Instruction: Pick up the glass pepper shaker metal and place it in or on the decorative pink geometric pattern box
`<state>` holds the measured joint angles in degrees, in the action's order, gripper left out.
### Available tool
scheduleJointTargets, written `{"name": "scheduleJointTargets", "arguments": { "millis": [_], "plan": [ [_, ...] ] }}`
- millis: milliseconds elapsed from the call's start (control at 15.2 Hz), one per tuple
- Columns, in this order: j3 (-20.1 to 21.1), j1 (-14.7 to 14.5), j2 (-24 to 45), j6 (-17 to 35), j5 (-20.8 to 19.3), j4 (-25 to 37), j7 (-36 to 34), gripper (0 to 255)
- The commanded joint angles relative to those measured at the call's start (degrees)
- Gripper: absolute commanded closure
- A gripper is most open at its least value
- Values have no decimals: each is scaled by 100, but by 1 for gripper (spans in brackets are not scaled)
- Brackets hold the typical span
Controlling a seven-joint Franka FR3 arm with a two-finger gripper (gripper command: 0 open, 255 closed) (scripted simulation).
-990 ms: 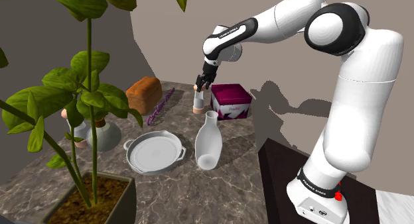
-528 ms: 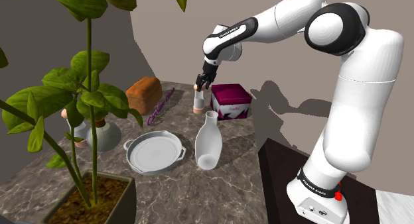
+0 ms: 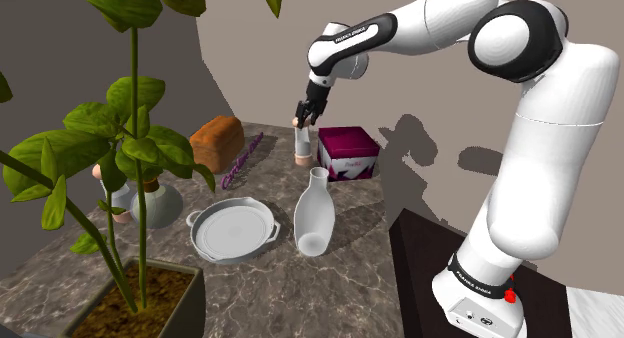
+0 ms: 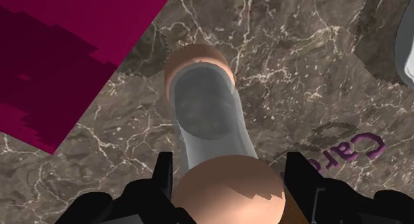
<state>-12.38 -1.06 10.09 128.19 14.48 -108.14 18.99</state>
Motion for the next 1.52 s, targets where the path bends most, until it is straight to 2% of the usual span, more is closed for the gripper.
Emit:
{"name": "scheduleJointTargets", "arguments": {
  "millis": [0, 1452],
  "plan": [
    [-7, -4, -54, -133, -38, 84, -44, 255],
    [-60, 12, -302, -1721, -277, 1458, -391, 255]
  ]
}}
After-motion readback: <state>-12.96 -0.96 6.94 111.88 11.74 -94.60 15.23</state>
